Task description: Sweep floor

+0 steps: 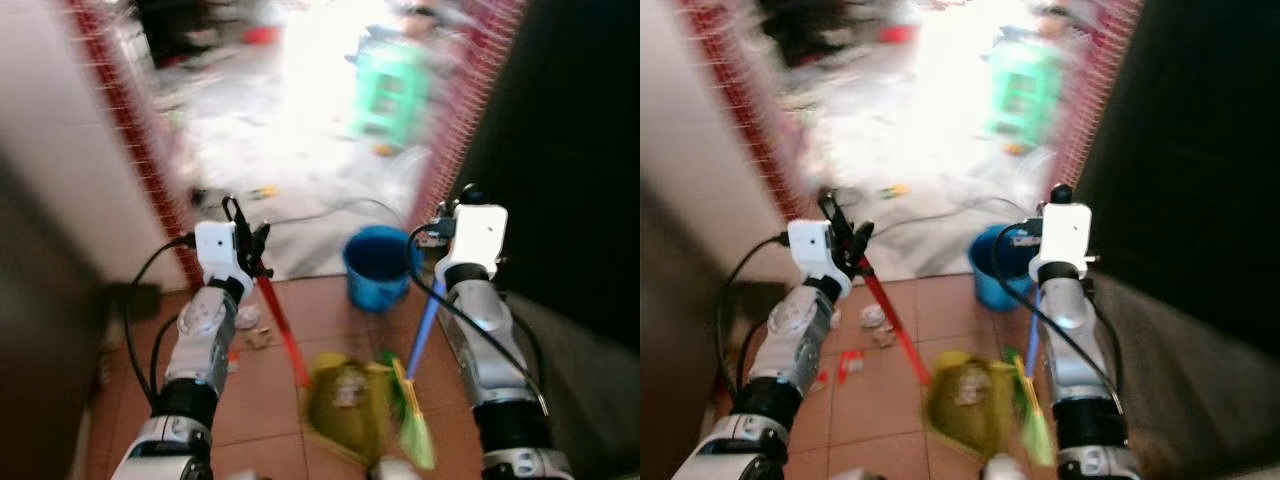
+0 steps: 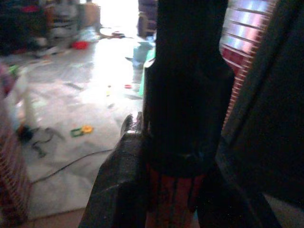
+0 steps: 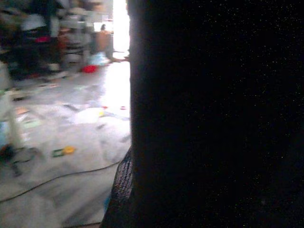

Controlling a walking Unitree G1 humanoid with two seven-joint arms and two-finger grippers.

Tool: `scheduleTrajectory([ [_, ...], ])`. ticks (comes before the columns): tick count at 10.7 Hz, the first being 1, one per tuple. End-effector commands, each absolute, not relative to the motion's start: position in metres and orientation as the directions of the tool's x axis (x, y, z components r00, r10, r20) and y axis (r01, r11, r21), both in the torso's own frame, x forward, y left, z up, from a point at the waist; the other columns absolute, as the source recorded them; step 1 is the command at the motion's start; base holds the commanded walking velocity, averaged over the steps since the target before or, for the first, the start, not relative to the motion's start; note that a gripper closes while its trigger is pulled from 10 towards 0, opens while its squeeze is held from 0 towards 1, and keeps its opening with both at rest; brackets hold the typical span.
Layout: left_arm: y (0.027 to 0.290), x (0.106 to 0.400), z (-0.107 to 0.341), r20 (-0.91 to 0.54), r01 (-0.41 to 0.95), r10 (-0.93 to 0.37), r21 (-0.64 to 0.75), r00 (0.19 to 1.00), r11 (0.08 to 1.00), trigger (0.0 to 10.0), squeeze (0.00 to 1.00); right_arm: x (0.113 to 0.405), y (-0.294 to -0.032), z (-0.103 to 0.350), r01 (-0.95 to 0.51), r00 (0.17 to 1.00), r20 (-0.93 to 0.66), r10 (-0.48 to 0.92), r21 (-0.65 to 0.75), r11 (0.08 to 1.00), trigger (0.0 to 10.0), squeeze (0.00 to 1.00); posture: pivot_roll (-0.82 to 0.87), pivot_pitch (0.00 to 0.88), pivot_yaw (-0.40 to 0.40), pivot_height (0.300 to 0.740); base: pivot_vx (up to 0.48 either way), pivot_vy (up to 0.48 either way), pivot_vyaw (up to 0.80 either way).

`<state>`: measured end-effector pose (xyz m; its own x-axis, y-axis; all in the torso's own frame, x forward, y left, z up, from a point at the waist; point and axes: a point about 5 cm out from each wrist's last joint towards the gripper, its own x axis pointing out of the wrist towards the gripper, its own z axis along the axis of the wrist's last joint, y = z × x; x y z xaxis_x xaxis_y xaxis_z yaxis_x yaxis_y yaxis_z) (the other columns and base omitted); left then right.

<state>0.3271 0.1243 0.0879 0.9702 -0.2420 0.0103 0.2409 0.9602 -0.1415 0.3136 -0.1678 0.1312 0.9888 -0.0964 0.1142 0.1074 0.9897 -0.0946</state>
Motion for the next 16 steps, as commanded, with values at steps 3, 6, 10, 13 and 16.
scheduleTrajectory([
  [3, 0.129, 0.330, 0.115, 0.065, 0.201, -0.191, -0.244, 0.979, 0.949, 10.0, 0.00, 0.321, -0.166, 0.132, 0.100, 0.991, 0.101, -0.088, -0.119, 0.988, 10.0, 0.00, -0.08, 0.017, 0.022, 0.740, 0.000, 0.104, -0.27],
  [6, 0.149, 0.318, 0.128, 0.121, 0.096, -0.068, -0.248, 0.990, 0.964, 10.0, 0.00, 0.313, -0.166, 0.114, 0.096, 0.995, 0.042, -0.091, -0.145, 0.985, 10.0, 0.00, -0.08, 0.000, 0.022, 0.740, 0.000, 0.000, 0.00],
  [10, 0.161, 0.314, 0.167, 0.223, 0.083, -0.016, -0.295, 0.975, 0.952, 10.0, 0.00, 0.306, -0.191, 0.109, 0.166, 0.986, 0.050, -0.160, -0.164, 0.972, 10.0, 0.00, -0.09, 0.000, 0.039, 0.740, 0.000, 0.000, 0.00],
  [13, 0.164, 0.327, 0.220, 0.341, 0.092, 0.038, -0.356, 0.939, 0.930, 10.0, 0.00, 0.308, -0.189, 0.108, 0.162, 0.986, 0.052, -0.156, -0.169, 0.972, 10.0, 0.00, -0.09, 0.000, 0.040, 0.740, 0.000, 0.000, 0.00],
  [16, 0.165, 0.332, 0.235, 0.368, 0.106, 0.044, -0.378, 0.929, 0.920, 10.0, 0.00, 0.308, -0.189, 0.106, 0.169, 0.985, 0.049, -0.163, -0.170, 0.971, 10.0, 0.00, -0.10, 0.000, 0.050, 0.740, 0.087, 0.000, -0.50],
])
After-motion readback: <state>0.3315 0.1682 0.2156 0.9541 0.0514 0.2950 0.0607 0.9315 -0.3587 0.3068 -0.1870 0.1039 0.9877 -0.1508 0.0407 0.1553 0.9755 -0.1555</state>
